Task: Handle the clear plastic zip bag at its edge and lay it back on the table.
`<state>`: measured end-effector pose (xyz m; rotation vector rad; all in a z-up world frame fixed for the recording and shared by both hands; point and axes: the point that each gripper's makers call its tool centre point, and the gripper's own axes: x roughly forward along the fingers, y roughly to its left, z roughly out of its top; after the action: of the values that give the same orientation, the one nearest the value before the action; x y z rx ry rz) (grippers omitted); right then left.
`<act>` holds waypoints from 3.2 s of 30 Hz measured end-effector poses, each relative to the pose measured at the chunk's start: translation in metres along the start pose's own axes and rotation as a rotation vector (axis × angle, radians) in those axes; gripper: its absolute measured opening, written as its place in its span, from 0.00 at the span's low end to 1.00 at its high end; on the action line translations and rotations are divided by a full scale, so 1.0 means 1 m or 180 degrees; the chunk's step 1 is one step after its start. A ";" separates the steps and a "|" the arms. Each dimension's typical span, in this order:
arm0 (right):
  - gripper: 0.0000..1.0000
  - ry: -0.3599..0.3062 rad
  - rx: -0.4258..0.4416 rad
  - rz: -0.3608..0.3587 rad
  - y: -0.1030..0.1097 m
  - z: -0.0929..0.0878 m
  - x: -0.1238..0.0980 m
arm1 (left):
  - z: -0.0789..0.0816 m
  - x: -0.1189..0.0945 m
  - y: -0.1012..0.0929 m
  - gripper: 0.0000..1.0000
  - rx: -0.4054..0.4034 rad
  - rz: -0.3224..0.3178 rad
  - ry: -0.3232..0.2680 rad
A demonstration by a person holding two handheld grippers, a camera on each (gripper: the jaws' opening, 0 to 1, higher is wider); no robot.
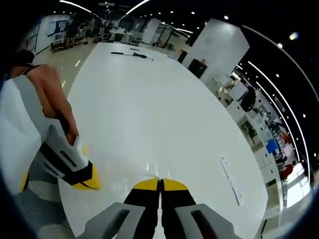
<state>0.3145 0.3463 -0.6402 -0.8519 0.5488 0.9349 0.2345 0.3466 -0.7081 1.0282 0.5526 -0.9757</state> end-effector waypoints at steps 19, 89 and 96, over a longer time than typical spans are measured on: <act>0.00 -0.0056 -0.0099 0.0167 0.011 0.006 0.000 | -0.006 0.000 0.000 0.00 -0.0115 -0.0002 0.0031; 0.06 0.0167 0.0383 0.0275 0.054 -0.071 -0.037 | -0.047 0.032 0.015 0.00 -0.0696 0.0196 0.0650; 0.06 0.0191 0.0674 0.0237 0.058 -0.087 -0.043 | -0.046 0.040 0.024 0.00 -0.0849 0.0271 0.0757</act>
<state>0.2385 0.2733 -0.6801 -0.6739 0.7221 0.9029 0.2769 0.3759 -0.7490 0.9239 0.8063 -0.6866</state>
